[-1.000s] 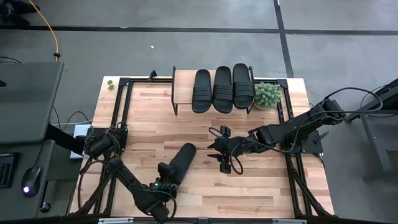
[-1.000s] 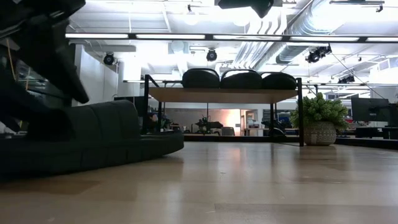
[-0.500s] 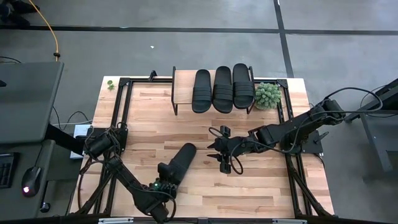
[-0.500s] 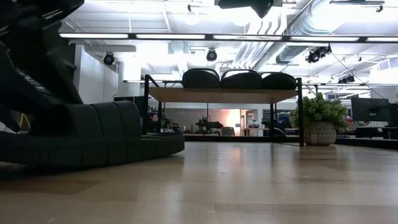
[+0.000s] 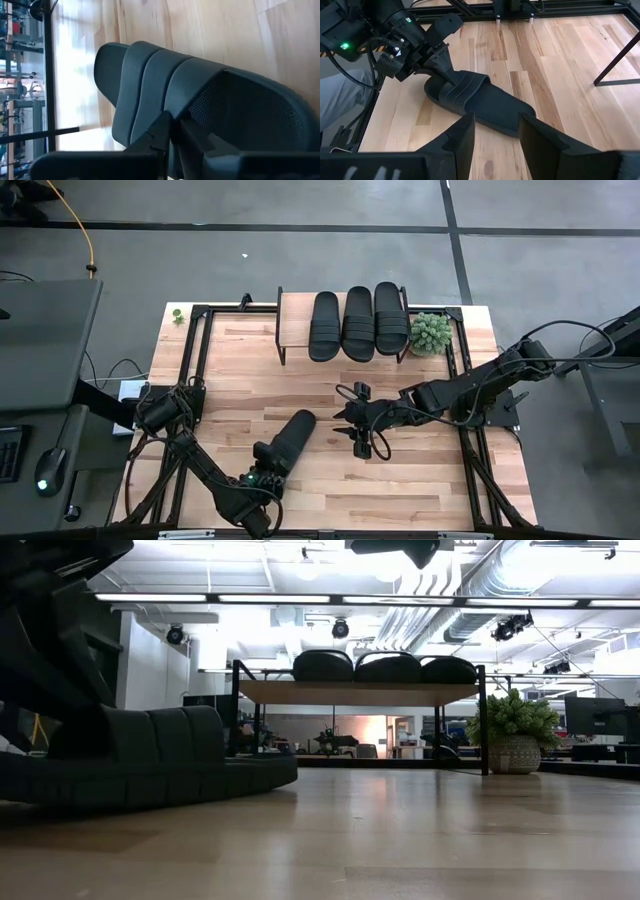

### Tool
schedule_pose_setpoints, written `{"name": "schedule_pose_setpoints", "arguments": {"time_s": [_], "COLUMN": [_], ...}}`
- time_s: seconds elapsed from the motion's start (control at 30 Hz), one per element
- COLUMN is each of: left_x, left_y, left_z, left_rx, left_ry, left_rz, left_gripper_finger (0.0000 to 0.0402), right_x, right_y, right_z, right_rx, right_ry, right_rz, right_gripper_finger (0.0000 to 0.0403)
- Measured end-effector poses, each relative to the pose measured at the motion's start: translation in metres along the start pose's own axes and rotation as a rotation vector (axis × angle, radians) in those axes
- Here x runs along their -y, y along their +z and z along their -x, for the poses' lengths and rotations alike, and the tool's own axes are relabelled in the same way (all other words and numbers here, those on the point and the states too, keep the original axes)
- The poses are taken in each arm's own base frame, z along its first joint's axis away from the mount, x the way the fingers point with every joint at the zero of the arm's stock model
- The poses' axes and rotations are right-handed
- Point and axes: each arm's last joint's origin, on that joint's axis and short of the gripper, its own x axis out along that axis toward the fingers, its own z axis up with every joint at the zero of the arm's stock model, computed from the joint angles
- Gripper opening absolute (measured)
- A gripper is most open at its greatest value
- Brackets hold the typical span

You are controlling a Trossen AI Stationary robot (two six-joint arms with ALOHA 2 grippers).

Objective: Pick and place slides into the shelf
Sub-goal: Put the black slipper on the shelf

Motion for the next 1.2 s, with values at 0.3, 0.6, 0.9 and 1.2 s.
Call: {"name": "schedule_pose_setpoints", "arguments": {"time_s": [0.3,0.6,0.9,1.2], "left_x": [-0.003,-0.023,-0.049,-0.065], "left_y": [-0.003,0.012,0.030,0.031], "left_z": [0.000,0.020,0.043,0.029], "left_rx": [-0.016,-0.019,-0.019,-0.076], "left_ry": [0.026,0.104,0.155,0.219], "left_rz": [-0.057,-0.111,-0.119,-0.158], "left_gripper_finger": [0.0010,0.0003,0.0010,0.0008], "right_x": [0.000,0.000,0.003,0.010], "right_y": [-0.001,-0.001,0.000,0.001], "right_z": [0.000,0.000,0.000,-0.001], "right_rx": [-0.010,-0.013,0.011,0.016], "right_ry": [-0.003,-0.004,-0.107,-0.151], "right_rz": [0.003,0.006,0.057,0.072], "right_gripper_finger": [0.0142,0.0142,0.0142,0.0142]}}
